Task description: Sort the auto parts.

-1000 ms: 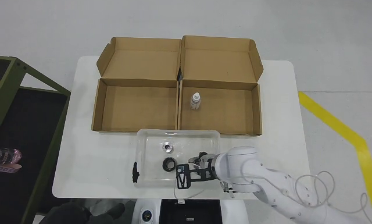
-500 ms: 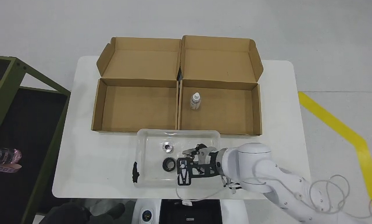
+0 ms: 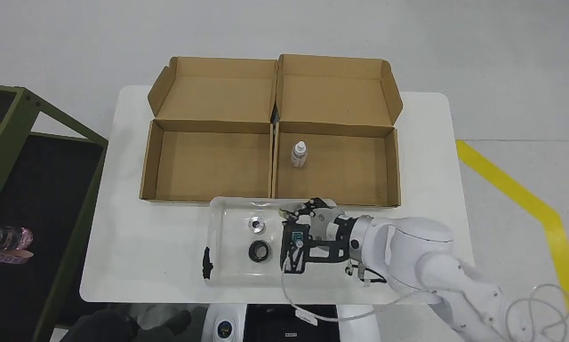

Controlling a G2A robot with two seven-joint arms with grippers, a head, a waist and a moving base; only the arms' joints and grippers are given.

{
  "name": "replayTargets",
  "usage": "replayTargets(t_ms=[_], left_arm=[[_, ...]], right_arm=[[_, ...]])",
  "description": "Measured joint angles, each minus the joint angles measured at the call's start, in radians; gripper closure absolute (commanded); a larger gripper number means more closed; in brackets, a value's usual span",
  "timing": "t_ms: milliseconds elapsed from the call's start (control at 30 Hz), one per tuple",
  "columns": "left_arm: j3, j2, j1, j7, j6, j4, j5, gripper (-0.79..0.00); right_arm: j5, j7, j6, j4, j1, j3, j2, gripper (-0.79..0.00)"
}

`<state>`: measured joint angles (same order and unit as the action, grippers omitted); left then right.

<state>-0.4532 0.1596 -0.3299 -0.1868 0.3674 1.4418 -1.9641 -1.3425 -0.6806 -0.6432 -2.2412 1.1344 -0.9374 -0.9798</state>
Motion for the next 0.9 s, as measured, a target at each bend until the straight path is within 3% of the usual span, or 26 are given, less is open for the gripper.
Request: replayTargets(t_ms=[900], left_arm=[[0.0, 0.0, 0.0, 0.0, 0.0, 0.0, 0.0, -0.785]], right_arm=[[0.177, 0.228, -0.029, 0.183, -0.01, -0.18, 0.003, 0.0]])
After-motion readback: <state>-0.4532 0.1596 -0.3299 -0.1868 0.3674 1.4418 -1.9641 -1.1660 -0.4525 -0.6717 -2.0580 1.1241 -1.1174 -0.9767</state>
